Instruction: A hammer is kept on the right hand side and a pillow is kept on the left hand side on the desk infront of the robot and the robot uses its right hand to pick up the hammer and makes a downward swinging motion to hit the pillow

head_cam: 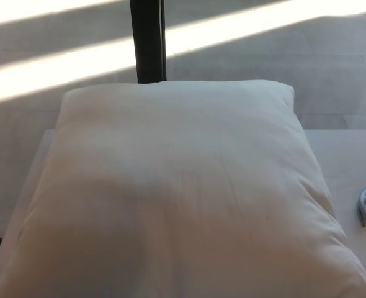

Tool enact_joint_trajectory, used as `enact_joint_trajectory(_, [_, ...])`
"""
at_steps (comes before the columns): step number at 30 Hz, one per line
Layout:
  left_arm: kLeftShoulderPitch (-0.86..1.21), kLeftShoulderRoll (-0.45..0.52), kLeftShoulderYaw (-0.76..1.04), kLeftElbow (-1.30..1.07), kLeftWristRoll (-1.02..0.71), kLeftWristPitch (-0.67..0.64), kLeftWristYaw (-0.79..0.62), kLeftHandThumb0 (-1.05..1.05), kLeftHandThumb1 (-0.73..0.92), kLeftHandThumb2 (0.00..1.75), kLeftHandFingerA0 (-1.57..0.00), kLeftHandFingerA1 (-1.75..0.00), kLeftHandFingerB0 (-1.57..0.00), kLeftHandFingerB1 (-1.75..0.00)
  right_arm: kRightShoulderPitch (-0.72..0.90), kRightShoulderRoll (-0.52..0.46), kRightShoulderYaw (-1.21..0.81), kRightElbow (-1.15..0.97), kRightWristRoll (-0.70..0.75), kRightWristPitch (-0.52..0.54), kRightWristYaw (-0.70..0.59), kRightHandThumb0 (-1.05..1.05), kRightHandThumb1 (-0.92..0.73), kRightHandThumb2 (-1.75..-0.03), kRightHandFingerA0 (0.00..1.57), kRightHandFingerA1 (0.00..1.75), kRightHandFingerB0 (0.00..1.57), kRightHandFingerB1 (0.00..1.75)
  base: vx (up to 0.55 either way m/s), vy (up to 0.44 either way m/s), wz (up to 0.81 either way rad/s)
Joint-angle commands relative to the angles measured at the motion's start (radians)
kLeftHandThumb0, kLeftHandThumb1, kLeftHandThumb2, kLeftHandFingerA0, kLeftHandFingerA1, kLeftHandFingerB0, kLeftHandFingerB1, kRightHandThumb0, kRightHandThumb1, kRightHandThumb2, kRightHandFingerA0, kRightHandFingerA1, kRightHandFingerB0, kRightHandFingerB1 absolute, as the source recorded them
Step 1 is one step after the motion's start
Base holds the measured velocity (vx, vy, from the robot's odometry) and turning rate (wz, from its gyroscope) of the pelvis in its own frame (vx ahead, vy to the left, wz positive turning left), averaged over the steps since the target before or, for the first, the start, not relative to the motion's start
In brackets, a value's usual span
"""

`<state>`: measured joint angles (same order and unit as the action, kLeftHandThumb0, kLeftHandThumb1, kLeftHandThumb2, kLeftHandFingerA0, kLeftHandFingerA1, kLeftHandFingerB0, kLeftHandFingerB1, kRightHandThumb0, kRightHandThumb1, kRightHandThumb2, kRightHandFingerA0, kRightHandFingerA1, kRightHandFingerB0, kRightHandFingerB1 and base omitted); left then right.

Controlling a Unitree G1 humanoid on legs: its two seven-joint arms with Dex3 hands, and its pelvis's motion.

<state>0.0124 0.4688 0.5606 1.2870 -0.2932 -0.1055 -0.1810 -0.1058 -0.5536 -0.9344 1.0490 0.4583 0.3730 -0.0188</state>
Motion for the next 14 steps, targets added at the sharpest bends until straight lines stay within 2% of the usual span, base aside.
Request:
enact_joint_trajectory(1, [0.032, 0.0, 0.01, 0.007, -0.01, -0.001, 0.023, -0.59, 0.6, 0.58, -0.73, -0.62, -0.74, -0.64, 0.044, 0.012, 0.059, -0.019, -0.02, -0.105, 0.006, -0.72, -0.57, -0.89, 0.0, 0.2, 0.0, 0.16, 0.0, 0.0, 0.0])
enact_joint_trajectory(2, [0.032, 0.0, 0.01, 0.007, -0.01, -0.001, 0.023, -0.59, 0.6, 0.58, -0.73, -0.62, -0.74, -0.64, 0.045, 0.012, 0.064, -0.018, -0.015, -0.108, 0.006, -0.72, -0.57, -0.89, 0.0, 0.2, 0.0, 0.16, 0.0, 0.0, 0.0])
enact_joint_trajectory(3, [0.038, 0.004, -0.013, 0.018, 0.017, -0.007, 0.019, -0.62, 0.61, 0.59, -0.72, -0.56, -0.75, -0.54, 0.062, 0.019, 0.152, -0.054, -0.088, -0.133, 0.015, -0.64, -0.61, -0.96, 0.01, 0.36, 0.0, 0.27, 0.0, 0.0, 0.0])
enact_joint_trajectory(4, [0.033, -0.007, 0.014, 0.019, -0.015, -0.013, -0.006, -0.56, 0.59, 0.58, -0.72, -0.58, -0.75, -0.6, 0.071, 0.039, 0.151, -0.07, -0.059, -0.174, 0.062, -0.58, -0.57, -0.94, 0.0, 0.32, 0.0, 0.28, 0.0, 0.0, 0.0])
enact_joint_trajectory(6, [0.031, -0.007, 0.014, 0.019, -0.014, -0.013, -0.007, -0.56, 0.59, 0.58, -0.72, -0.58, -0.75, -0.6, 0.076, 0.039, 0.159, -0.076, -0.05, -0.176, 0.059, -0.58, -0.57, -0.94, 0.0, 0.32, 0.0, 0.28, 0.0, 0.0, 0.0])
enact_joint_trajectory(7, [0.026, -0.006, -0.007, 0.015, 0.006, -0.013, 0.001, -0.59, 0.63, 0.59, -0.71, -0.57, -0.77, -0.62, 0.085, 0.057, 0.168, -0.096, -0.047, -0.209, 0.065, -0.32, -0.57, -1.06, 0.02, 0.52, 0.0, 0.48, 0.0, 0.0, 0.0])
enact_joint_trajectory(8, [0.018, -0.004, -0.029, 0.008, 0.029, -0.025, 0.016, -0.61, 0.63, 0.59, -0.72, -0.57, -0.77, -0.6, 0.092, 0.075, 0.178, -0.132, -0.044, -0.235, 0.078, -0.53, -0.63, -0.6, 0.17, 0.4, 0.19, 0.28, 0.0, 0.0, 0.0])
enact_joint_trajectory(9, [0.015, -0.003, -0.034, 0.007, 0.032, -0.028, 0.021, -0.61, 0.63, 0.6, -0.71, -0.57, -0.73, -0.57, 0.098, 0.083, 0.182, -0.15, -0.044, -0.25, 0.077, -0.62, -0.46, -0.79, 0.41, 0.7, 0.19, 0.42, 0.0, 0.0, 0.0])
enact_joint_trajectory(10, [0.014, -0.002, -0.033, 0.007, 0.028, -0.026, 0.021, -0.61, 0.63, 0.6, -0.71, -0.57, -0.73, -0.57, 0.104, 0.09, 0.183, -0.161, -0.045, -0.263, 0.069, -0.62, -0.46, -0.79, 0.41, 0.7, 0.19, 0.42, 0.0, 0.0, 0.0])
enact_joint_trajectory(11, [0.017, -0.001, -0.027, 0.008, 0.019, -0.027, 0.019, -0.62, 0.62, 0.59, -0.7, -0.58, -0.74, -0.59, 0.113, 0.099, 0.21, -0.181, -0.076, -0.298, 0.047, -0.56, -0.54, -0.57, 0.46, 0.58, 0.31, 0.31, 0.0, 0.0, 0.0])
enact_joint_trajectory(12, [0.019, -0.009, -0.017, 0.006, 0.008, -0.033, 0.036, -0.6, 0.61, 0.59, -0.73, -0.58, -0.73, -0.57, 0.12, 0.102, 0.223, -0.178, -0.093, -0.338, 0.04, -0.51, -0.53, -0.56, 0.5, 0.58, 0.35, 0.33, 0.0, 0.0, 0.0])
enact_joint_trajectory(13, [0.021, -0.01, -0.019, 0.007, 0.01, -0.036, 0.045, -0.64, 0.45, 0.83, -0.69, -0.65, -0.74, -0.68, 0.125, 0.106, 0.23, -0.184, -0.105, -0.35, 0.012, -0.49, -0.43, -0.77, 0.53, 0.67, 0.36, 0.47, 0.0, 0.0, 0.0])
enact_joint_trajectory(14, [0.022, -0.011, -0.02, 0.007, 0.012, -0.037, 0.048, -0.64, 0.45, 0.83, -0.69, -0.65, -0.74, -0.68, 0.127, 0.108, 0.233, -0.187, -0.109, -0.353, 0.0, -0.49, -0.43, -0.77, 0.53, 0.67, 0.36, 0.47, 0.0, 0.0, 0.0])
